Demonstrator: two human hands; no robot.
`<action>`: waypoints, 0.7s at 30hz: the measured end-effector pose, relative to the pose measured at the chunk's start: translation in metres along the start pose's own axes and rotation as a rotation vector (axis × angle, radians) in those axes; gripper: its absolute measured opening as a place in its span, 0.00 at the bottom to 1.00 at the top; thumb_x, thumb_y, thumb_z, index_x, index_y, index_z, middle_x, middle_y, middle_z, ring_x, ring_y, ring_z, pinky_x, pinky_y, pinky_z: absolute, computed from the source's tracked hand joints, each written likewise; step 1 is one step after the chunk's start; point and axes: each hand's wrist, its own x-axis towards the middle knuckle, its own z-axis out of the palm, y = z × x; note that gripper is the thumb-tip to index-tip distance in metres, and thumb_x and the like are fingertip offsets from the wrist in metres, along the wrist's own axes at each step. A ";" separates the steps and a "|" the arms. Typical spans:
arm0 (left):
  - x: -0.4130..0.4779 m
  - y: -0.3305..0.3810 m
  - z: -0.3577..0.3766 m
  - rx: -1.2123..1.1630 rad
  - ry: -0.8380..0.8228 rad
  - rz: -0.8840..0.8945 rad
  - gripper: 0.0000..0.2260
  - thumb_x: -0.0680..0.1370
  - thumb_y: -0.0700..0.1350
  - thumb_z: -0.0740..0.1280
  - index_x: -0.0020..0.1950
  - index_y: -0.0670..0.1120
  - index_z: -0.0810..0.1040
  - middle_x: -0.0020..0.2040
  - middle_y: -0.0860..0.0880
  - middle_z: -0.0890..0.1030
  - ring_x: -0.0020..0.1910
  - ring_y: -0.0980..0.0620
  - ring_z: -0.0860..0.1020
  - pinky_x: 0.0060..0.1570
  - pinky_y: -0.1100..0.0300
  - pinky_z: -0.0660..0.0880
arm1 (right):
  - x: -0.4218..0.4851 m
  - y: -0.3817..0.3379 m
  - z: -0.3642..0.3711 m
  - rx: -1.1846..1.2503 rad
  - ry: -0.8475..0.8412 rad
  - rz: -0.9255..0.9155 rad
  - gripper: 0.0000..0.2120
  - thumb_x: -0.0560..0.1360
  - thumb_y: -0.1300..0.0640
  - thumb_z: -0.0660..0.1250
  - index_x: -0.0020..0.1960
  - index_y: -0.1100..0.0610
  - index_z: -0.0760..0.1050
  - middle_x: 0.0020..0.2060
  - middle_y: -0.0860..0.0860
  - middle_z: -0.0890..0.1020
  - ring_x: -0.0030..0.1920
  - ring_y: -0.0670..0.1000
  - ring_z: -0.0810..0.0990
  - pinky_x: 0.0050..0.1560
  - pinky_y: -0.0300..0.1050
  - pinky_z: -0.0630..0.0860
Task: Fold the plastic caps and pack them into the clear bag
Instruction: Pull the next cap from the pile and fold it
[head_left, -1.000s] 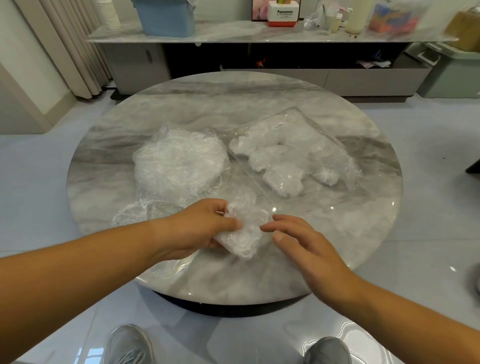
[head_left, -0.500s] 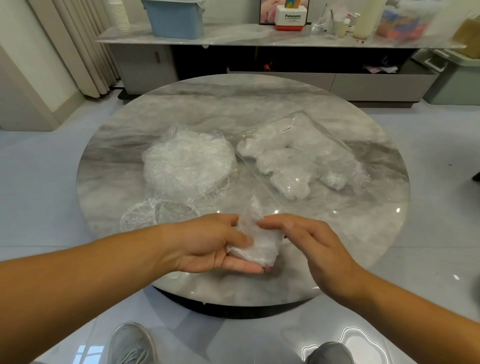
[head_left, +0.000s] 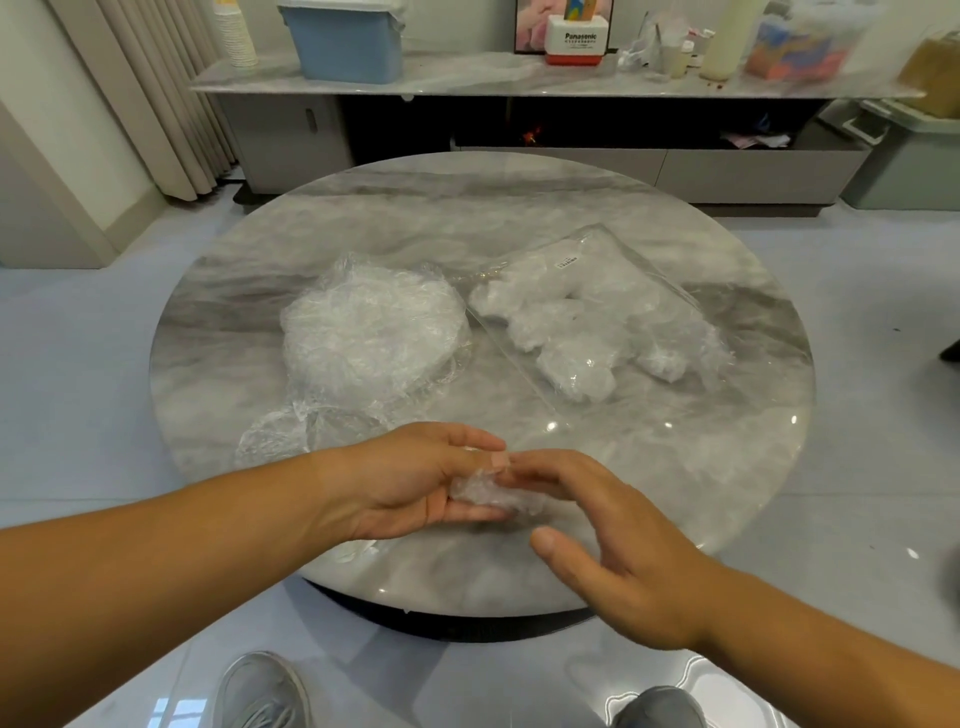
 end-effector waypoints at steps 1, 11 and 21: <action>0.001 0.002 0.000 -0.036 0.017 0.028 0.17 0.78 0.31 0.67 0.67 0.36 0.73 0.58 0.34 0.82 0.54 0.38 0.84 0.50 0.47 0.83 | 0.001 -0.002 0.000 0.090 0.068 0.054 0.20 0.79 0.44 0.62 0.69 0.45 0.71 0.65 0.41 0.76 0.69 0.47 0.74 0.67 0.41 0.71; 0.009 0.020 0.029 0.291 0.101 0.410 0.19 0.79 0.35 0.69 0.67 0.49 0.73 0.60 0.43 0.82 0.54 0.43 0.84 0.54 0.48 0.82 | 0.025 -0.009 -0.028 0.787 0.259 0.556 0.17 0.77 0.42 0.64 0.50 0.52 0.86 0.53 0.53 0.87 0.59 0.51 0.83 0.62 0.57 0.79; 0.037 0.035 0.077 0.473 0.113 0.519 0.18 0.81 0.46 0.67 0.70 0.53 0.68 0.59 0.48 0.79 0.52 0.48 0.84 0.54 0.50 0.82 | 0.022 0.011 -0.084 0.533 0.494 0.563 0.21 0.84 0.48 0.57 0.48 0.56 0.86 0.47 0.50 0.88 0.50 0.49 0.86 0.58 0.51 0.81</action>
